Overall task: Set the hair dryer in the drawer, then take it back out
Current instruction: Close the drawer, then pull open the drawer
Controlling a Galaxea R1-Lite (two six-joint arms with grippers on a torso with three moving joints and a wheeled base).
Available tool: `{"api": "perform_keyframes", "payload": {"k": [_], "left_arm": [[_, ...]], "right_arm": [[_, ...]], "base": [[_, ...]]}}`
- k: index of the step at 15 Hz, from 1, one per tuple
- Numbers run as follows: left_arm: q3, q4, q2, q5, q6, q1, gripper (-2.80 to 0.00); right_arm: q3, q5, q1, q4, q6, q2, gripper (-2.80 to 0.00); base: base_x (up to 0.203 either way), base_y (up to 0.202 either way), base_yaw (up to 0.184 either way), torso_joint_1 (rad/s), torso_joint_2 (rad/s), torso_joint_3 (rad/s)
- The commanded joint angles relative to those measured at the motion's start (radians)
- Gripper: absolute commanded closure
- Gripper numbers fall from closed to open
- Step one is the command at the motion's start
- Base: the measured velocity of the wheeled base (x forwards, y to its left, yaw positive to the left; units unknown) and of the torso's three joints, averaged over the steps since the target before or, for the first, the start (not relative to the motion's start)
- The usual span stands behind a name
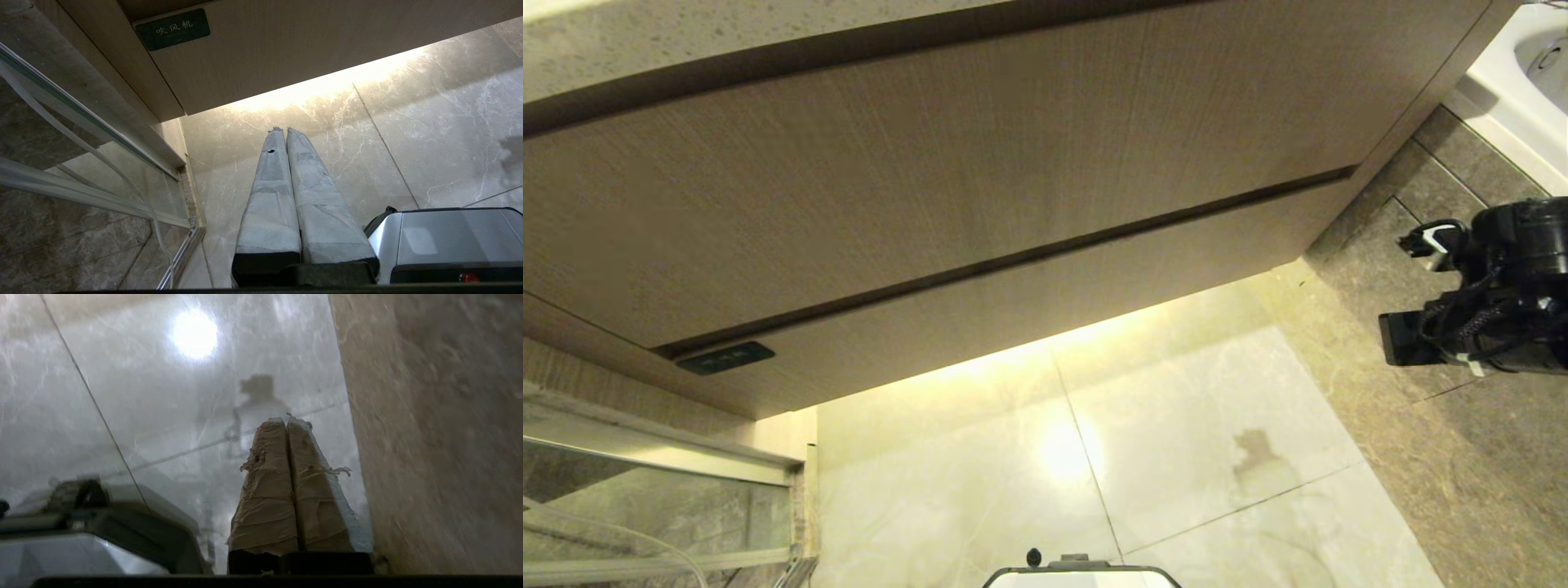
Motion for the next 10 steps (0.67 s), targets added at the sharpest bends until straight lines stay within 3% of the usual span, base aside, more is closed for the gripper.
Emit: {"api": "perform_keyframes", "payload": {"k": [1, 3, 4, 10], "left_arm": [[0.0, 0.0, 0.0, 0.0, 0.0, 0.0, 0.0], [0.001, 0.0, 0.0, 0.0, 0.0, 0.0, 0.0], [0.001, 0.0, -0.001, 0.0, 0.0, 0.0, 0.0], [0.0, 0.0, 0.0, 0.0, 0.0, 0.0, 0.0]], "right_arm": [[0.093, -0.061, 0.022, 0.04, -0.005, -0.194, 0.0], [0.147, -0.221, 0.036, 0.116, -0.007, -0.265, 0.0], [0.17, -0.262, 0.04, 0.144, -0.013, -0.29, 0.0], [0.195, -0.291, 0.066, 0.165, -0.033, -0.354, 0.0]], "base": [[0.0, 0.0, 0.0, 0.0, 0.0, 0.0], [0.0, 0.0, 0.0, 0.0, 0.0, 0.0], [0.0, 0.0, 0.0, 0.0, 0.0, 0.0], [0.0, 0.0, 0.0, 0.0, 0.0, 0.0]]}}
